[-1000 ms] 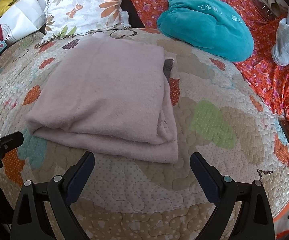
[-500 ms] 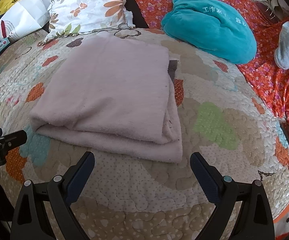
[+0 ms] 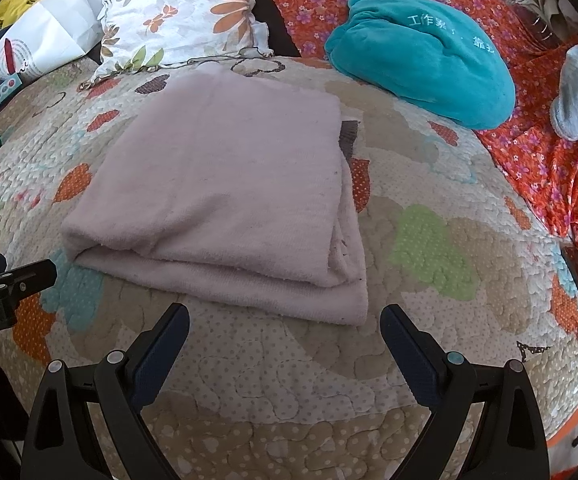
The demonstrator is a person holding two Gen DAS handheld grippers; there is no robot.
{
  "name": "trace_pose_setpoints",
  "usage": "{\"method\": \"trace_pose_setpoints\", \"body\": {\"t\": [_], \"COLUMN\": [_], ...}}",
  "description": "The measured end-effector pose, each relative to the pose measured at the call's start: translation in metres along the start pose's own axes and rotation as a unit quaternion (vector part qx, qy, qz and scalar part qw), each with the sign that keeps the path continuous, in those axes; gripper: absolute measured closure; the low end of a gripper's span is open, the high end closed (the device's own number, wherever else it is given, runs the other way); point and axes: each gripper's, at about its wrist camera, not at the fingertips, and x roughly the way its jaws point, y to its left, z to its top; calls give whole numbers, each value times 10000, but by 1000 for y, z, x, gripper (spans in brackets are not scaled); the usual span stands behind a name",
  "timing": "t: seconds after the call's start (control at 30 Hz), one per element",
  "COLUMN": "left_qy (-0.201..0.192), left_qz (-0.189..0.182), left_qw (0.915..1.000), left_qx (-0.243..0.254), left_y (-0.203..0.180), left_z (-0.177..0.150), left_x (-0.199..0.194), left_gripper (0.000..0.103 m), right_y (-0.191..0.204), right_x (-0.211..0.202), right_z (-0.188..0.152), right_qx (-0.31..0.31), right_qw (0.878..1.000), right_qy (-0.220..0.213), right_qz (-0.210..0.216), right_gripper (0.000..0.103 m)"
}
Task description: Fold small clothes
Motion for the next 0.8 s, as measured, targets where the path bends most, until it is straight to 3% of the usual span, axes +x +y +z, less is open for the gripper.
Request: {"method": "trace_pose_setpoints", "body": {"t": [0.23,0.6,0.8], "left_qy": [-2,-491,-537], "left_qz": [13,265,303], "left_qw": [10000,9981,9977], "left_qx": [8,269,276], "left_y": [0,-6,-7], "left_z": [0,1,1], "left_x": [1,-14,-15], "left_gripper": [0,0,0], "right_y": [0,2,3], "right_x": [0,-4,-4], "right_z": [0,1,1], "right_qx": [4,-5,6], "right_qw": [10000,9999,9999], "right_qy": [-6,-106,-108], "right_qz": [5,59,60], "right_gripper": [5,5,5]}}
